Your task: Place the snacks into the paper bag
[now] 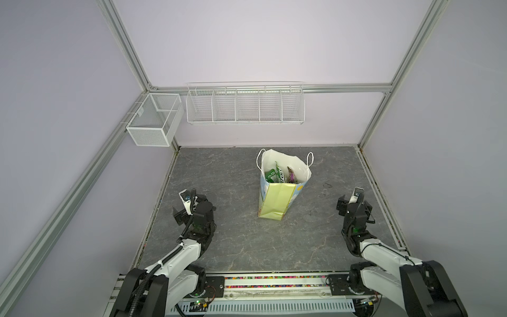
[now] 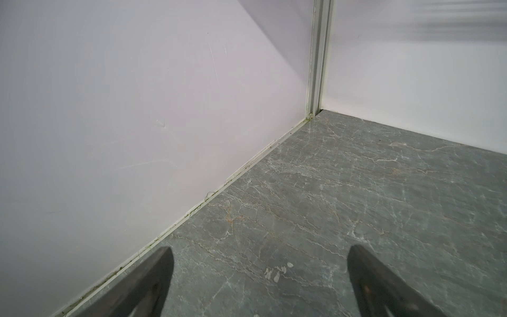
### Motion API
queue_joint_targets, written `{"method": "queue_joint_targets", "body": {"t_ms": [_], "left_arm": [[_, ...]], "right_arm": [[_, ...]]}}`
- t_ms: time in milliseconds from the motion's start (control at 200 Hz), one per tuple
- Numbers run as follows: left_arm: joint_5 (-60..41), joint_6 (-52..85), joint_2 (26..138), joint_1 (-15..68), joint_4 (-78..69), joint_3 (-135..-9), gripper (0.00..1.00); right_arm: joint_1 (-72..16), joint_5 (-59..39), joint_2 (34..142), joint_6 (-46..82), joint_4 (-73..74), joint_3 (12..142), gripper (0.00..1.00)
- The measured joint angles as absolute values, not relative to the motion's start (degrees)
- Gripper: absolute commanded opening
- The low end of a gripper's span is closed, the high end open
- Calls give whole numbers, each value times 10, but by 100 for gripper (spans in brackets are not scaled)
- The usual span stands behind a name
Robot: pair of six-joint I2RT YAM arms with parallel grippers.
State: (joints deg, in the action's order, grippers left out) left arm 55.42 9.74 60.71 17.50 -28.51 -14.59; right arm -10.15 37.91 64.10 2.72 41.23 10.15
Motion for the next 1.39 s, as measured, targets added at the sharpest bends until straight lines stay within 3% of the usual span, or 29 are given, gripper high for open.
{"method": "queue_joint_targets", "body": {"t_ms": [310,485,615,720,785,855,915,930,940,1095,1395], "left_arm": [[520,86,692,135,-422,-138,99],[512,74,734,135,-529,-116,99],[495,48,843,132,-658,-85,99],[418,9,870,132,-677,-83,99],[346,-14,874,131,-695,-84,94],[309,-28,909,126,-729,-93,97],[294,-31,921,119,-704,-112,87],[287,-29,918,116,-687,-120,98],[286,-25,915,114,-678,-124,100],[188,-2,881,38,-542,-237,99],[120,5,884,24,-505,-236,99]], "right_arm": [[-98,362,857,-19,675,89,89],[-100,335,864,-38,723,88,89],[-111,295,898,-68,758,89,89],[-113,270,902,-78,770,86,89],[-108,257,916,-78,781,89,89],[-97,256,926,-74,754,108,89],[-76,244,913,-56,675,148,88],[-69,236,909,-52,656,160,88],[-61,230,907,-49,646,168,88],[-23,198,885,-23,588,208,89],[-25,178,885,-15,535,208,89]]}}
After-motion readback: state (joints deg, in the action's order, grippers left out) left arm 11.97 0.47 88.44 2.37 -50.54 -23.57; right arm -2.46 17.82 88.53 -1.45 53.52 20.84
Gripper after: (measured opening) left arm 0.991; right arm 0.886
